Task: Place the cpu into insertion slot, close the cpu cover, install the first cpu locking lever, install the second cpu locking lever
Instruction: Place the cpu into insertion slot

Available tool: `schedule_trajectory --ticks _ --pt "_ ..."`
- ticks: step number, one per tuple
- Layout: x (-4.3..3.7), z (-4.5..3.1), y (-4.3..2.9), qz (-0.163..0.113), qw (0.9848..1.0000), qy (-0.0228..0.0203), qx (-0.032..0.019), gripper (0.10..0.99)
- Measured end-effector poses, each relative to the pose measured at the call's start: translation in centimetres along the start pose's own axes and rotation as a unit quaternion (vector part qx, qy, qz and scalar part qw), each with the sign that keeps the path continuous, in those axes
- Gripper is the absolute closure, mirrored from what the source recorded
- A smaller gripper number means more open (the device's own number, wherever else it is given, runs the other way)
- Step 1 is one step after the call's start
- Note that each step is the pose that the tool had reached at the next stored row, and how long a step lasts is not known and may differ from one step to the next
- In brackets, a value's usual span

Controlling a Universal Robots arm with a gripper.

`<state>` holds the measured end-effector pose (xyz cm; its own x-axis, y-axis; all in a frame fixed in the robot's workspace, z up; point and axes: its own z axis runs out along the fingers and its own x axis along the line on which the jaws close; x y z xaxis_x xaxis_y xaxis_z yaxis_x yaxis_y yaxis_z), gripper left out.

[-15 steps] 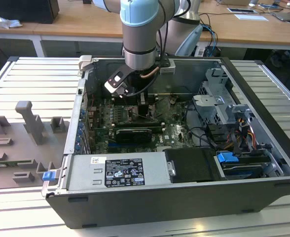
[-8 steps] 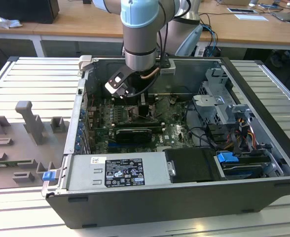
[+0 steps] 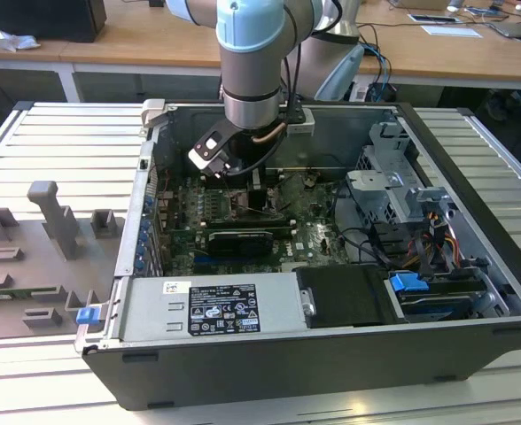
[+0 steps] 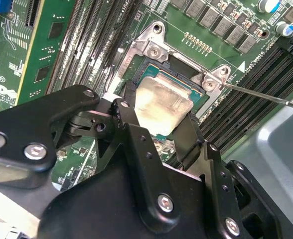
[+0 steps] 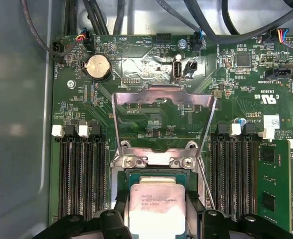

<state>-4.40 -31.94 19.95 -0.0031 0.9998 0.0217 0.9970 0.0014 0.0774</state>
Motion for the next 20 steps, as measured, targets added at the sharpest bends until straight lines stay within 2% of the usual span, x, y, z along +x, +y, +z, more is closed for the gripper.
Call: schedule_trajectory --ticks 4,5,11,12,13,17,19,20 --pt "0.0 0.02 0.0 0.0 1.0 0.0 0.0 0.533" --pt "0.0 0.03 0.0 0.0 1.0 0.0 0.0 0.471" --pt "0.0 0.04 0.0 0.0 1.0 0.0 0.0 0.471" --pt "-0.01 0.04 0.0 0.0 1.0 -0.0002 0.0001 0.486" --pt "0.0 0.04 0.0 0.0 1.0 -0.0002 0.0001 0.553" --pt "0.0 0.05 0.0 0.0 1.0 0.0001 0.0 0.553" --pt "0.01 0.06 0.0 0.0 1.0 0.0002 -0.0001 0.537" --pt "0.0 0.05 0.0 0.0 1.0 0.0 0.0 0.475"
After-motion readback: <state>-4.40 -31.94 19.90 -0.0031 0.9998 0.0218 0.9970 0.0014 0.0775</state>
